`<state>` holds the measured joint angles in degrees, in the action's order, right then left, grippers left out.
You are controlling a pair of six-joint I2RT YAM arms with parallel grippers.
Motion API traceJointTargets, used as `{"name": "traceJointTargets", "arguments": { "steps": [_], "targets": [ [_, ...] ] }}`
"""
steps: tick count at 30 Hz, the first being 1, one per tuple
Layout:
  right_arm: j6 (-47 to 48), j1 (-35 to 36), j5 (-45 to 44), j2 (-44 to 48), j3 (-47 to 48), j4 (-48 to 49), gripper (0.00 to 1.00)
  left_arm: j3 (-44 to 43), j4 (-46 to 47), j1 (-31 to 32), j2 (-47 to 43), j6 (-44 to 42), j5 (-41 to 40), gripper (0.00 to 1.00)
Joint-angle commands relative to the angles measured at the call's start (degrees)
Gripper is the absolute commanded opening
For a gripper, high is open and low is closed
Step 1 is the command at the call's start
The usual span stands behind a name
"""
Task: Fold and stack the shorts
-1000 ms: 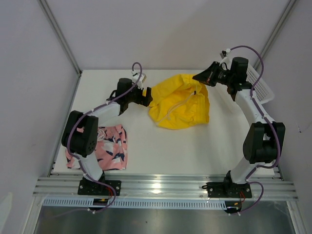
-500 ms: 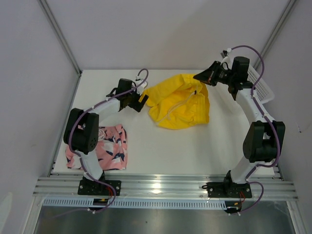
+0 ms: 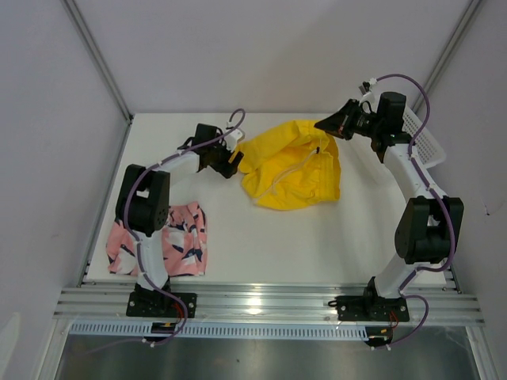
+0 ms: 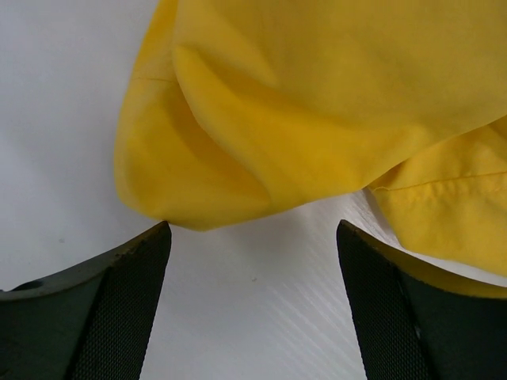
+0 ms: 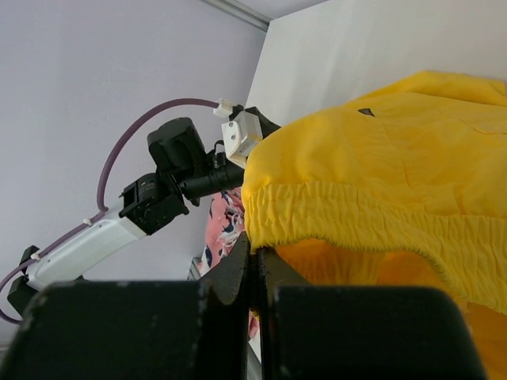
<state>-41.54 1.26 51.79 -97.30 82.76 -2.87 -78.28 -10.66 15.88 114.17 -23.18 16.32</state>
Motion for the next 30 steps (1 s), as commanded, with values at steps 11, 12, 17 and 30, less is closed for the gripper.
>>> {"name": "traceJointTargets", "arguments": {
  "steps": [11, 12, 17, 30],
  "targets": [
    [-0.74, -0.20, 1.82, 0.53, 2.05, 1.82, 0.00, -6.45, 3.35, -0.15, 2.20, -0.29, -0.93, 0.00],
    [-0.74, -0.12, 1.82, 0.53, 1.97, 1.91, 0.00, -5.58, 4.40, -0.06, 1.50, -0.20, -1.37, 0.00],
    [-0.91, -0.11, 1.82, 0.97, 2.05, 1.29, 0.00, -0.21, 9.77, 0.03, -5.88, 2.87, -4.62, 0.00],
    [-3.72, 1.38, 3.23, 12.55, -0.93, -1.25, 0.00, 9.18, 0.90, 0.12, -32.32, 17.81, -16.65, 0.00]
  ]
}}
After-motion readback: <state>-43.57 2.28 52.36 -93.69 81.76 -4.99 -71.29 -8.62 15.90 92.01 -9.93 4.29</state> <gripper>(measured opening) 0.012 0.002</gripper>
